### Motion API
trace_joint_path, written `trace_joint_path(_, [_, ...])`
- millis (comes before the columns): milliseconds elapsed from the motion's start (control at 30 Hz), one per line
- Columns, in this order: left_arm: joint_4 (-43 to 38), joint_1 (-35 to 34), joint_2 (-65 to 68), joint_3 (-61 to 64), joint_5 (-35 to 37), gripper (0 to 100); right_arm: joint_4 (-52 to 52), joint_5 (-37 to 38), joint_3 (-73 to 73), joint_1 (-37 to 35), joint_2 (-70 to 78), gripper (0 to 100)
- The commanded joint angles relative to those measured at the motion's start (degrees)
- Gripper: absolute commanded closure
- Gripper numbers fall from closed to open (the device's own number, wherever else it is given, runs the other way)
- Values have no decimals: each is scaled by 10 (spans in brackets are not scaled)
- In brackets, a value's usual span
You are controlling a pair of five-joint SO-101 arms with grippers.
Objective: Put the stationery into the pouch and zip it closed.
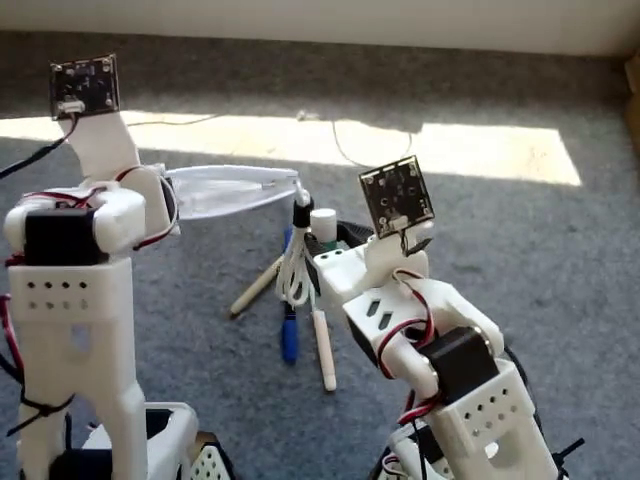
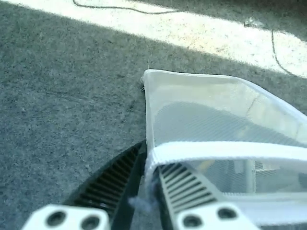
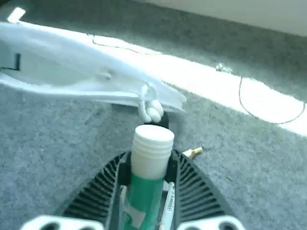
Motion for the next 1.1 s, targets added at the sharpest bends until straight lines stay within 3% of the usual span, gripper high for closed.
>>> trace_joint_path(0, [40,9,93,-105,-6,993,-12,0,-65,-25,-27,992])
trace_joint_path(267, [75,11,170,-193,-4,993,-37,0,-139,-50,-32,992])
trace_joint_path(767, [76,11,193,-204,8,993,-347,1,-82,-75,-29,992])
trace_joint_path(1067, [76,11,193,-200,7,993,-504,135,20,-157,-29,992])
